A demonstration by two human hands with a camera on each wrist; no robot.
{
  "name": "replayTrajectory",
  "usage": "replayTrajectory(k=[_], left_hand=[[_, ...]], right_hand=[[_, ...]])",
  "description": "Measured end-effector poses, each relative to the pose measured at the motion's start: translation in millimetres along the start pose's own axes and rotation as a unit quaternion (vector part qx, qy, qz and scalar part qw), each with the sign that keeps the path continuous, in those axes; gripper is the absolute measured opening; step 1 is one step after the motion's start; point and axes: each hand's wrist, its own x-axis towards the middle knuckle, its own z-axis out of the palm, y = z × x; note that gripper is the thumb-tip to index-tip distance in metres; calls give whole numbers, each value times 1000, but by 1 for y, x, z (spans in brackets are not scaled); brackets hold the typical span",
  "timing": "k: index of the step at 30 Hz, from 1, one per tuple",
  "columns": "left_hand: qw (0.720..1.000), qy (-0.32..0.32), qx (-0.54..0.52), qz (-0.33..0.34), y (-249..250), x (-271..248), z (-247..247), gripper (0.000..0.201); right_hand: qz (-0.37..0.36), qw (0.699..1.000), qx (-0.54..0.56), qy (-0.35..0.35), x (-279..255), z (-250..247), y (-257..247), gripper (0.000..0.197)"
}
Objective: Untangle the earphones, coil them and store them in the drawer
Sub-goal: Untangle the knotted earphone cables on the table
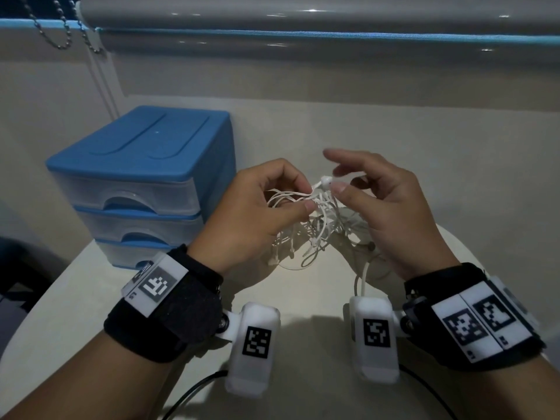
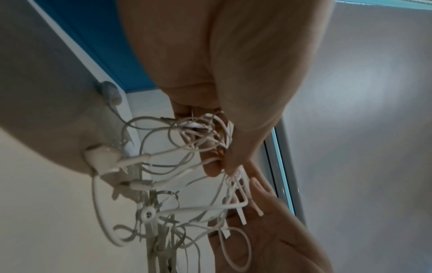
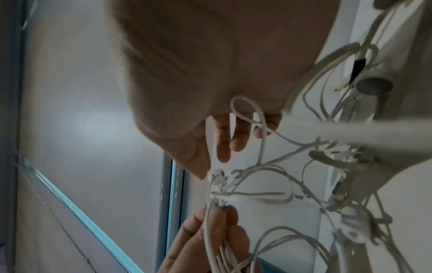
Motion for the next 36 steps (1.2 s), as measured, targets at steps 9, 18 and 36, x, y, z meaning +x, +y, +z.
replayTrajectory(k=[9,18,36], left_hand=[[1000,6,3,-14,1,-1,0,11],[997,14,-27,-78,0,1,-1,8],[993,-8,-55,-107,5,0,1,9]], right_hand=[[-21,993,-110,-26,-3,1,3,10],[39,986,161,-23,1,0,-5,7],[15,981,168,-92,-7,6,-10,29]])
